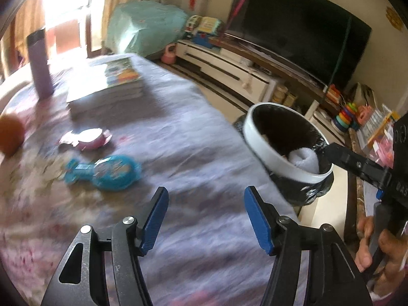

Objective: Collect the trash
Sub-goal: 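Move both grippers back toward the bottles on the table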

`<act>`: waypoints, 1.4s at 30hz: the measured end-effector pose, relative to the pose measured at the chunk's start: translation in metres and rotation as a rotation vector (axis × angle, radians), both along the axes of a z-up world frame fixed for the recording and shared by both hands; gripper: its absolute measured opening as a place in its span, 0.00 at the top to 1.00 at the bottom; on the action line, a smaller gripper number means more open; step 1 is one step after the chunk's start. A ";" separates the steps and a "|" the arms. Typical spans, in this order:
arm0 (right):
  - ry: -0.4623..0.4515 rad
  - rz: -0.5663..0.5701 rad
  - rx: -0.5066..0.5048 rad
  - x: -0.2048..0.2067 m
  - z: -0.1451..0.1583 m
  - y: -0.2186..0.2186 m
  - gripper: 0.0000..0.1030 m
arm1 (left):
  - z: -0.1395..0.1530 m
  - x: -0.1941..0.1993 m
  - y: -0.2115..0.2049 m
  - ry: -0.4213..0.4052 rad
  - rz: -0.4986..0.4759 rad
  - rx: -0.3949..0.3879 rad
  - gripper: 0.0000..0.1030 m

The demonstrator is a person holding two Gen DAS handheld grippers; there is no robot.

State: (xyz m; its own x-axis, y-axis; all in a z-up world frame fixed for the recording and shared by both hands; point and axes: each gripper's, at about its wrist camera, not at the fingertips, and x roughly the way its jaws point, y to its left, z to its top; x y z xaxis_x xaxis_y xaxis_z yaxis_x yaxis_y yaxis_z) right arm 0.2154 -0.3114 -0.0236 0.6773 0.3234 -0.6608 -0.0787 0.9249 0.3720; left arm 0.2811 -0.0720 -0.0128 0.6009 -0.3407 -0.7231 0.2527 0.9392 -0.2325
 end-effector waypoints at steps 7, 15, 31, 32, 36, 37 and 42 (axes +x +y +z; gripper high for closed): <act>0.004 0.090 0.005 -0.003 -0.008 0.041 0.18 | -0.006 -0.019 0.051 0.025 0.087 -0.025 0.38; 0.037 0.183 0.004 0.005 -0.023 0.088 0.17 | -0.015 -0.038 0.101 0.067 0.186 -0.039 0.36; 0.105 0.252 -0.138 0.078 -0.062 0.164 0.62 | -0.022 -0.050 0.155 0.108 0.276 -0.035 0.36; 0.119 0.265 -0.152 0.084 -0.066 0.169 0.65 | -0.023 -0.047 0.156 0.110 0.278 -0.032 0.36; 0.135 0.360 -0.140 0.083 -0.070 0.193 0.68 | -0.024 -0.045 0.165 0.113 0.296 -0.033 0.35; 0.140 0.395 -0.131 0.079 -0.072 0.201 0.68 | -0.024 -0.044 0.167 0.115 0.299 -0.034 0.35; 0.113 0.481 -0.097 0.070 -0.067 0.223 0.69 | -0.027 -0.037 0.170 0.119 0.300 -0.039 0.33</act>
State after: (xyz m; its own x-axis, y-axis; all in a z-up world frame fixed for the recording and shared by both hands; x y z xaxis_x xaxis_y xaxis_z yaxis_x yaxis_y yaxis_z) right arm 0.2854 -0.0887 -0.0909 0.3892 0.5145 -0.7641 -0.4684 0.8248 0.3168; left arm 0.2437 0.0984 -0.0403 0.5905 -0.1897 -0.7844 -0.0656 0.9575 -0.2810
